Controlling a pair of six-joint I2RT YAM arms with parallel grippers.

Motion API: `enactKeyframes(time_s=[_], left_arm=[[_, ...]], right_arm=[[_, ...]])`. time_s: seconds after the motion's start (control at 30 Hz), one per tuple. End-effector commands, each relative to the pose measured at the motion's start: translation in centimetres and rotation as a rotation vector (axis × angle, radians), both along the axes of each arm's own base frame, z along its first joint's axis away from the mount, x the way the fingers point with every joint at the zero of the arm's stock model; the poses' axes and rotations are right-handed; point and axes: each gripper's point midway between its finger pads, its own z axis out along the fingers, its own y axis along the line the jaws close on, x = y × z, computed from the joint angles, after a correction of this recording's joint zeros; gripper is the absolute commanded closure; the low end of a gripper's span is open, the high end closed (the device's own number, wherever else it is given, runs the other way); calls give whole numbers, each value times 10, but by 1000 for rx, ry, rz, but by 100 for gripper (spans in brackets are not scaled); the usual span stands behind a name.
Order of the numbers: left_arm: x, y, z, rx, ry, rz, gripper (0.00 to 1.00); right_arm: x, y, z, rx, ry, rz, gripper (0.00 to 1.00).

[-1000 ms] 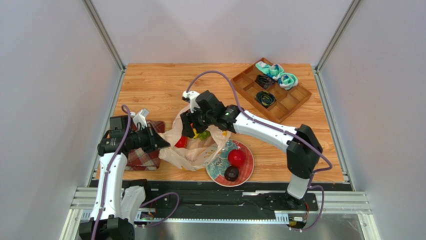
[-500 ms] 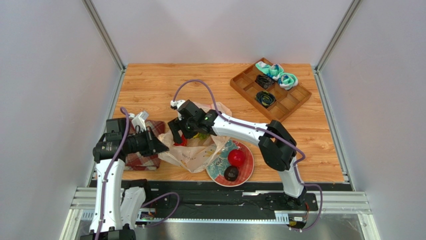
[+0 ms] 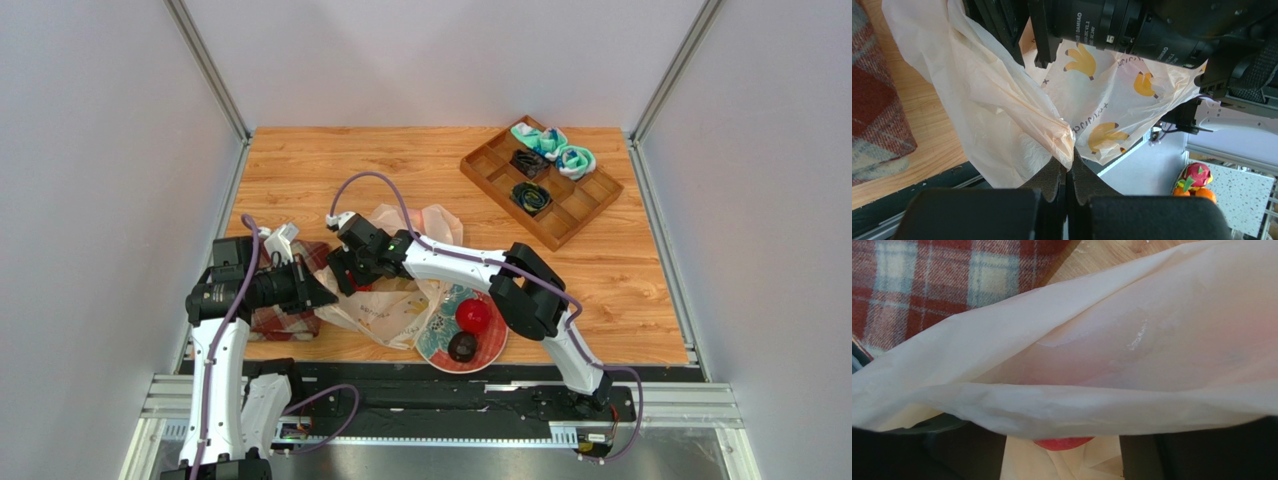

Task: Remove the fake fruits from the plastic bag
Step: Take out the fake fruit from the plastic bag.

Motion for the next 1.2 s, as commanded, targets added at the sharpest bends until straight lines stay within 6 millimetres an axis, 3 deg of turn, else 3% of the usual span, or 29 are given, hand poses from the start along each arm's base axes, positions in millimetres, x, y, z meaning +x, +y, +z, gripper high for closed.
enactKeyframes(time_s=[0.0, 0.1, 0.13, 0.23, 0.3, 0.33, 0.37, 0.43, 0.5, 0.6, 0.7, 0.73, 0.87, 0.97, 1.1, 1.17], left_arm=[[2, 0, 5, -5, -46, -3, 100], [4, 0, 4, -7, -52, 4, 100], [5, 0, 4, -10, -53, 6, 100], [10, 0, 5, -19, -60, 12, 100], [16, 1, 6, -20, -71, 21, 100], [18, 1, 7, -26, -68, 26, 100], [23, 1, 8, -27, -79, 29, 100], [28, 0, 10, -42, -68, 30, 100], [34, 0, 12, -51, -76, 22, 100], [43, -1, 15, -66, -80, 7, 100], [48, -2, 20, -78, -102, -6, 100], [49, -3, 22, -82, -110, -10, 100], [44, -6, 25, -105, -125, -25, 100], [40, -8, 26, -112, -135, -24, 100], [41, -9, 36, -110, -171, -32, 100], [47, -8, 54, -102, -232, -42, 100]], right_arm=[[21, 1, 38, 16, -141, 0, 41], [30, -10, 74, 66, -175, 16, 51], [31, -14, 101, 112, -199, 25, 55], [31, -26, 136, 188, -214, 84, 59], [19, -35, 172, 266, -255, 176, 60], [12, -37, 180, 283, -266, 219, 59], [-4, -42, 195, 318, -281, 313, 59], [-23, -49, 205, 352, -290, 418, 59], [-56, -62, 216, 402, -274, 562, 59], [-81, -79, 214, 413, -251, 625, 58], [-76, -92, 200, 363, -280, 582, 56], [-74, -98, 183, 316, -285, 574, 56], [-46, -114, 160, 198, -374, 459, 57], [-27, -117, 156, 159, -413, 370, 56], [4, -109, 168, 132, -491, 277, 60], [26, -100, 181, 119, -544, 231, 61]])
